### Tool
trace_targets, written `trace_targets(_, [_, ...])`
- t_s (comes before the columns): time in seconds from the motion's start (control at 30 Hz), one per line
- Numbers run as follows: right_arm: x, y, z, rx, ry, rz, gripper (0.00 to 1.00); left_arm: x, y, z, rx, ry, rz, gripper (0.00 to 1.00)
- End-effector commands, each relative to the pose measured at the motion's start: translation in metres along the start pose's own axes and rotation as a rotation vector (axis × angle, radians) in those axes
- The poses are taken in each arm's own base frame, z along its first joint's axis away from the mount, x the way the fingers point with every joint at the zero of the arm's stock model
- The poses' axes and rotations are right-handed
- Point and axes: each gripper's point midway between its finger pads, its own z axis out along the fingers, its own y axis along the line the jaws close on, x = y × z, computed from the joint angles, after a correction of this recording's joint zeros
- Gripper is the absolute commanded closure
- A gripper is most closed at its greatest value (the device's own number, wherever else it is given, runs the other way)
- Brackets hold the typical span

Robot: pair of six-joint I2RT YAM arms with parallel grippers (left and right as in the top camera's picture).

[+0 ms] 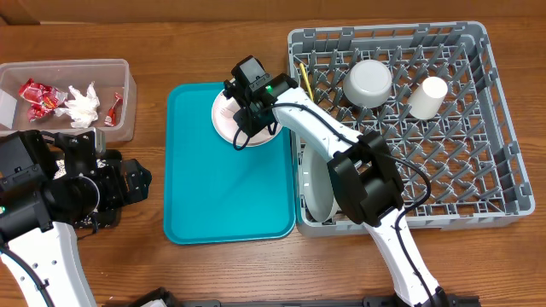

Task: Sort waste into correct bins and load items into the dishwasher rack
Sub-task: 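Grasp the white fork with the right gripper and lift it, then carry the white fork right into the rack and release it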

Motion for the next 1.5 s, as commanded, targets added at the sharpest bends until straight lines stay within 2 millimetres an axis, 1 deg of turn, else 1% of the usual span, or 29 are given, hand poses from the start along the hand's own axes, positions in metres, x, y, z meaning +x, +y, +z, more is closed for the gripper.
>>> trace_targets(0.0, [0.011,0.002,0.018,-0.017,0.039,0.02,0.72,0.0,0.0,0.003,0.01,0.008,0.001,0.0])
trace_targets(0.17, [0.01,0.001,0.016,-0.016,0.036,0.026,0.77,0.0,0.001,0.005,0.012,0.017,-0.003,0.0])
trace_targets(0.27, [0.007,0.001,0.012,-0.015,0.032,0.036,0.79,0.0,0.001,0.006,0.013,0.02,-0.004,0.0])
trace_targets(0.47, [-0.001,0.001,0.004,-0.014,0.018,0.05,0.86,0.0,0.002,0.007,0.013,0.024,-0.006,0.0])
trace_targets(0.57, [-0.002,0.001,0.003,-0.013,0.016,0.067,0.87,0.0,0.002,0.008,0.014,0.029,-0.008,0.0])
trace_targets(0.73, [-0.008,0.001,-0.007,-0.011,-0.004,0.091,0.95,0.0,0.003,0.009,0.014,0.033,-0.009,0.0])
trace_targets(1.0, [-0.025,-0.003,-0.036,-0.002,-0.07,0.15,0.96,0.0,0.003,0.01,0.015,0.035,-0.01,0.0])
trace_targets(1.13, [-0.031,-0.009,-0.051,0.004,-0.099,0.186,0.96,0.0,0.003,0.01,0.015,0.036,-0.011,0.0])
trace_targets(1.33, [-0.041,-0.028,-0.08,0.016,-0.156,0.269,0.96,0.0,0.003,0.01,0.015,0.036,-0.011,0.0])
trace_targets(1.47, [-0.048,-0.041,-0.106,0.019,-0.205,0.309,0.96,0.0,0.003,0.01,0.015,0.036,-0.011,0.0])
